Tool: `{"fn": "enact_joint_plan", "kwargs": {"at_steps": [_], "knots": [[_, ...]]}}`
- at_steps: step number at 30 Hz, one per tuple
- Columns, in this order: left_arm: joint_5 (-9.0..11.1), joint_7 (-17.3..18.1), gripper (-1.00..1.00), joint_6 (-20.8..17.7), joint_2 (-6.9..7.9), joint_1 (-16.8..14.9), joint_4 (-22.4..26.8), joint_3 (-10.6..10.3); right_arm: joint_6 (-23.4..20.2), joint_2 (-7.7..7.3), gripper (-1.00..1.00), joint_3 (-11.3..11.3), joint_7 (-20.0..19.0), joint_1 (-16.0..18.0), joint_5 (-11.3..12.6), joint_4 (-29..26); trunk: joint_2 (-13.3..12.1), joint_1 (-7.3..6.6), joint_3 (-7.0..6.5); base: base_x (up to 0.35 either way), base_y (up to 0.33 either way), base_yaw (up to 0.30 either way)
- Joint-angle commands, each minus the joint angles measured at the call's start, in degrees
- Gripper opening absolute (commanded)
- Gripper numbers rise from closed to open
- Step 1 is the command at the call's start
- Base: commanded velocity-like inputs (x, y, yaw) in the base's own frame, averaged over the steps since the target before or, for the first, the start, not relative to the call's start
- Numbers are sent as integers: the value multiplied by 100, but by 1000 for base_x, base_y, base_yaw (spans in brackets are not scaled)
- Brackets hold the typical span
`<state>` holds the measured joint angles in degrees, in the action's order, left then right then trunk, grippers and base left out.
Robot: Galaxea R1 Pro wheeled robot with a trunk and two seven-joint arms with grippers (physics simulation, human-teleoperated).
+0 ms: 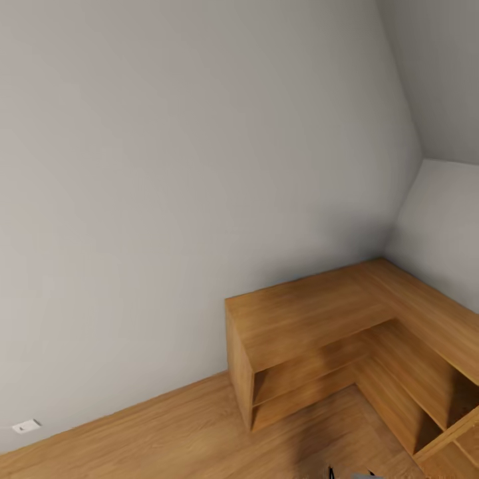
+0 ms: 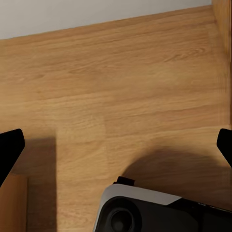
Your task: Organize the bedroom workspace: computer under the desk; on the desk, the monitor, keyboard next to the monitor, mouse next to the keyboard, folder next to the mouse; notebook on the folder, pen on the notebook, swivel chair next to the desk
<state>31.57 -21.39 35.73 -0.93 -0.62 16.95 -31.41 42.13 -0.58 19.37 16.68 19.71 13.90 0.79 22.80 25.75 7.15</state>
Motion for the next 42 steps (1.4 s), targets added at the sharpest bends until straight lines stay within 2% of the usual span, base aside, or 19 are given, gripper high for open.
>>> {"fn": "enact_joint_plan", "kwargs": {"at_steps": [1,29,42], "knots": [[19,-49,100,16,2,-6,1,-49,15,2,100,51,20,7,34,9,12,3,6,0,0,-267],[16,-49,100,-1,-4,-7,1,-50,6,24,100,58,14,7,13,26,12,3,-181,0,0,-237],[16,-46,100,-17,-12,-5,1,-58,-16,30,100,58,-117,7,-9,33,12,3,-276,0,0,-222]]}}
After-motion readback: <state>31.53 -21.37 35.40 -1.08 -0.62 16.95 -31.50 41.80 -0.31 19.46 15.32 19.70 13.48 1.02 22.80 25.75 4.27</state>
